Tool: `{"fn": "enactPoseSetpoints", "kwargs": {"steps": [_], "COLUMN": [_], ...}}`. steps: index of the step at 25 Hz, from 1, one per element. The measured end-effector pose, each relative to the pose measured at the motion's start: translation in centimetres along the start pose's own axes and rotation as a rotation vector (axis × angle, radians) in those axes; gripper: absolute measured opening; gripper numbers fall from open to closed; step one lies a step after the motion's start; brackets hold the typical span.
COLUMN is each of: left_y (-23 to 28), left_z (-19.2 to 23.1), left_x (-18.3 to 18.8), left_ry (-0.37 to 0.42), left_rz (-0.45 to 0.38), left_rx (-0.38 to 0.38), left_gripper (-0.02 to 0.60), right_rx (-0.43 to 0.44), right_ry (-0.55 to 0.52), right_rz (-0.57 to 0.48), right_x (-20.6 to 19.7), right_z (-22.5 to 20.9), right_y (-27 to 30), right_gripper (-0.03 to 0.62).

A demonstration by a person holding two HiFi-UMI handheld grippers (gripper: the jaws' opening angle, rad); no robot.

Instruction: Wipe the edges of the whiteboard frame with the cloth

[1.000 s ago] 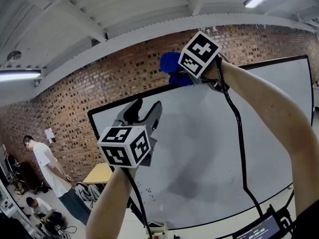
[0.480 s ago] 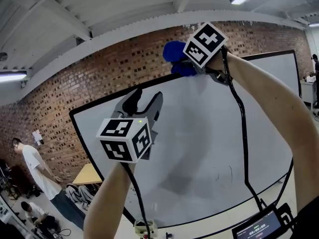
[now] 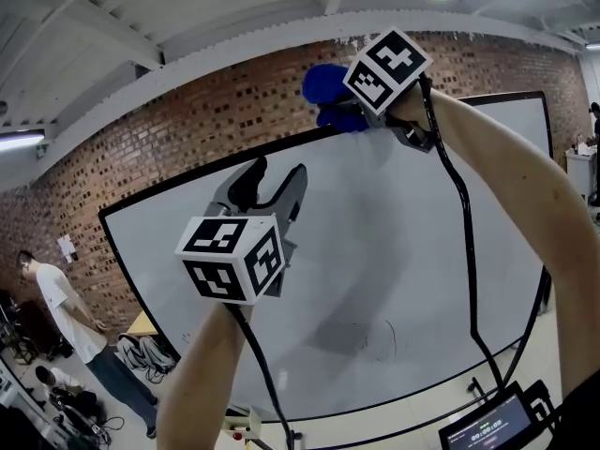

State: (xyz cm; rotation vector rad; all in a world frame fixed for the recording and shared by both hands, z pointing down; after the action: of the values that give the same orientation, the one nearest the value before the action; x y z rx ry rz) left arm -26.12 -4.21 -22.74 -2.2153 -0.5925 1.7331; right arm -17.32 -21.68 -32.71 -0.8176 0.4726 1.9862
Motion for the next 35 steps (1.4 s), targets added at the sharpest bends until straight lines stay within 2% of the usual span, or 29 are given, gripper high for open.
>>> {"fn": "enactPoseSetpoints", "kwargs": {"steps": [8, 14, 20, 24, 27, 35], "left_y": [1.8, 2.4, 5.6, 7.9, 10.2, 14.5], "left_z": [-1.6, -1.8, -5.4, -7.7, -10.9, -15.9], "left_x": [-0.7, -0.6, -2.3, -1.2, -1.0, 0.2], "left_ry": [0.012, -0.012, -0.002, -0.015, -0.02, -0.027], "left_rz": [0.002, -0.006, -0.005, -0.018, -0.011, -0.032], "left_rx": [-0.036, -0.05, -0.04, -0.027, -0.022, -0.098], "left_gripper": [0.249, 0.249, 0.249, 0.247, 0.249, 0.249], "right_rx": [-0.025, -0.052, -0.018, -0.021, -0.014, -0.038], "right_ry": [0.035, 0.053, 0.037, 0.013, 0.013, 0.038], "right_rz": [-0.002, -0.007, -0.016, -0.001, -0.004, 0.033], "right_x": [-2.5, -3.2, -6.1, -7.1, -8.7, -12.2], "right_z": [-2.3, -3.3, -5.3, -8.1, -11.0, -16.1], "right_y": [-1.5, -2.5, -3.7, -5.6, -7.6, -10.9], "right_gripper": [0.141, 0.141, 0.141, 0.141, 0.141, 0.141]}}
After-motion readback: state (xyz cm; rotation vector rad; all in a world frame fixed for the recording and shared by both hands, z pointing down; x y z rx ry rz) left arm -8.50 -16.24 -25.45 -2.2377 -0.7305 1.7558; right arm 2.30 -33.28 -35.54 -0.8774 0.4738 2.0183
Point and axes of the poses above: the fingertips, and each gripper's own axes: y forward along the fingers, z to its left, x out of its top, the point moved 5 cm from there along -y, backward along the fingers, and after that the axes turned 13 degrees about -y, right-handed, at the moved point
